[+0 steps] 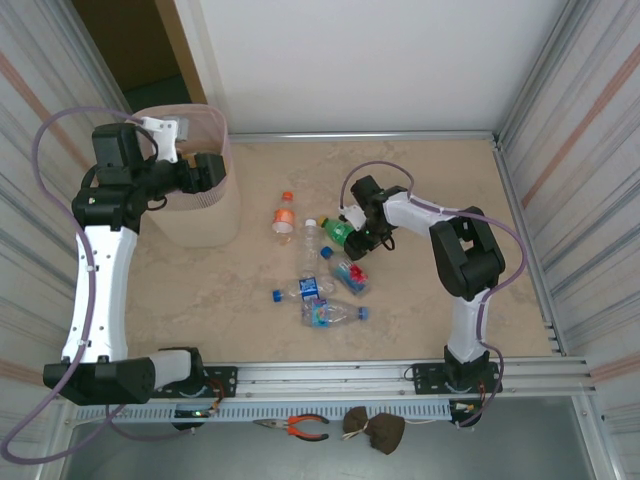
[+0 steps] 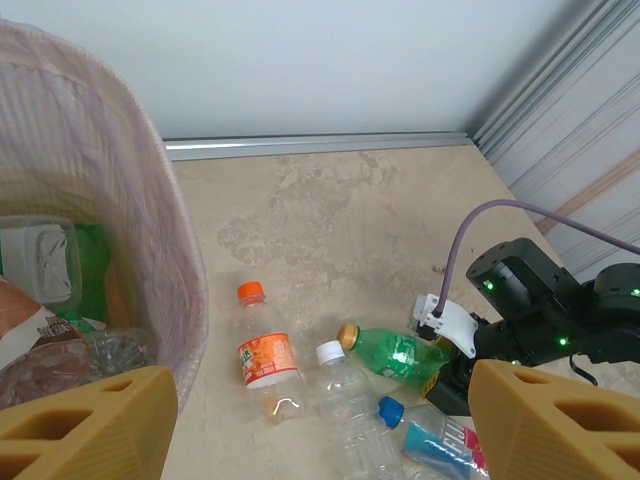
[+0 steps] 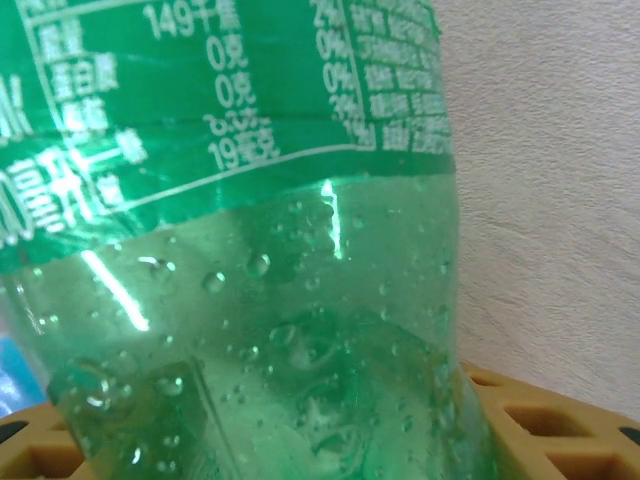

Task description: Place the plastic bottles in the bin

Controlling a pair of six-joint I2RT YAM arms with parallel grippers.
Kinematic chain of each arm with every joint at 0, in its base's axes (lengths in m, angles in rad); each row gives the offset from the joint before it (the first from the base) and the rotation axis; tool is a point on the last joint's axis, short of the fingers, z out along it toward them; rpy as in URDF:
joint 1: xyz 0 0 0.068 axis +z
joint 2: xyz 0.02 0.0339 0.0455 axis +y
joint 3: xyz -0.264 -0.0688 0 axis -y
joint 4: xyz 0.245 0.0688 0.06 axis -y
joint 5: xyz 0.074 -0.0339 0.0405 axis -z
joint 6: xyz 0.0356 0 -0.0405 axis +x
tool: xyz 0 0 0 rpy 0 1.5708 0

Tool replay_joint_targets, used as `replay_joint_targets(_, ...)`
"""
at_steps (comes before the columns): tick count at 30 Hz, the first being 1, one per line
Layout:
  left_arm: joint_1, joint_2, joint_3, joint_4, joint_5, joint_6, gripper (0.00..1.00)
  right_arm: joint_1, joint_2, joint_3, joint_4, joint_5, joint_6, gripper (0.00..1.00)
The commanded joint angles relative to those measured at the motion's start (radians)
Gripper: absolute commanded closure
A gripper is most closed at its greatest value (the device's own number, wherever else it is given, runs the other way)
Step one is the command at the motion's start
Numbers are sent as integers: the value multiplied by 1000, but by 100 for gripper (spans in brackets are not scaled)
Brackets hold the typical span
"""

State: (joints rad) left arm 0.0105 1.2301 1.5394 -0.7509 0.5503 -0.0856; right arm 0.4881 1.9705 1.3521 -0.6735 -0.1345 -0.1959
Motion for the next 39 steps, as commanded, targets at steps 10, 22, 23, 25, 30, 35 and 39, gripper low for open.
replay_joint_targets(10, -29, -24, -59, 129, 67, -53, 23, -61, -98, -16, 13, -39, 14, 50)
replay_joint_targets(22, -55, -77, -166, 448, 186, -184, 21, -138, -391, -74, 98, -254, 138, 49)
replay_joint_targets(23, -59, -73, -164, 463, 195, -195, 20, -141, -418, -73, 106, -279, 154, 49)
replay_joint_targets(25, -68, -64, -163, 503, 221, -219, 20, -149, -467, -76, 128, -328, 180, 49)
replay_joint_targets(30, -129, -50, -175, 644, 261, -255, 19, -158, -590, -89, 224, -467, 254, 49)
replay_joint_targets(35, -213, -29, -163, 761, 306, -250, 17, -156, -701, -103, 350, -586, 335, 48)
replay_joint_targets(39, -296, 13, -126, 814, 344, -231, 14, -147, -773, -104, 436, -664, 389, 47)
